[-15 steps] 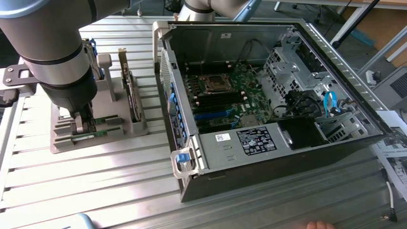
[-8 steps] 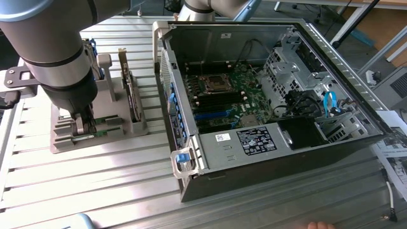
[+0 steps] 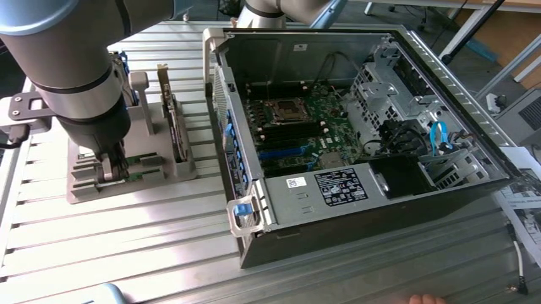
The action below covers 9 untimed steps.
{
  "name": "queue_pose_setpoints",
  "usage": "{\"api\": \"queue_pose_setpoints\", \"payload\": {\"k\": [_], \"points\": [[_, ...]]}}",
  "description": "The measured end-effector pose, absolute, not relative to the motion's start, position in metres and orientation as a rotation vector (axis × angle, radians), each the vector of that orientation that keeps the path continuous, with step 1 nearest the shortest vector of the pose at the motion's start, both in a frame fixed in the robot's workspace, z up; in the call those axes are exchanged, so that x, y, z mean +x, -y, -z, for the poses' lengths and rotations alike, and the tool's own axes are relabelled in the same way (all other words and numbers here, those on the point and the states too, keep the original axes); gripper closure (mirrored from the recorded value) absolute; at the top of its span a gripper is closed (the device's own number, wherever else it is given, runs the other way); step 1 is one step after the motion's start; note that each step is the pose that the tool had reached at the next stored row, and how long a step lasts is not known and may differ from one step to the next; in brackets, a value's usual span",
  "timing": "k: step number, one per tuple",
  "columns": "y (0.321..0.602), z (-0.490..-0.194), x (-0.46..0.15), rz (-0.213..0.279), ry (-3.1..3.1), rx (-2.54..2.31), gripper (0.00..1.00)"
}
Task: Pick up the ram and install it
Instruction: 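Pick up the ram and move it above insertion slot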
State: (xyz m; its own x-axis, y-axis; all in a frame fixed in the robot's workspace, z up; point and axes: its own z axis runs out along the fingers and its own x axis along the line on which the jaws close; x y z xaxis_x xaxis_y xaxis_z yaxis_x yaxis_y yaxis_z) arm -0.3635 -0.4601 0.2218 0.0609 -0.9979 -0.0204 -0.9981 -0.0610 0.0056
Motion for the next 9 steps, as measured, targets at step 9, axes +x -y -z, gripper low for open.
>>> {"api": "queue_pose_setpoints", "payload": {"k": [9], "points": [[0.4615,-0.2203,-0.3634,-0.029,-2.145,-2.281,0.76]]}}
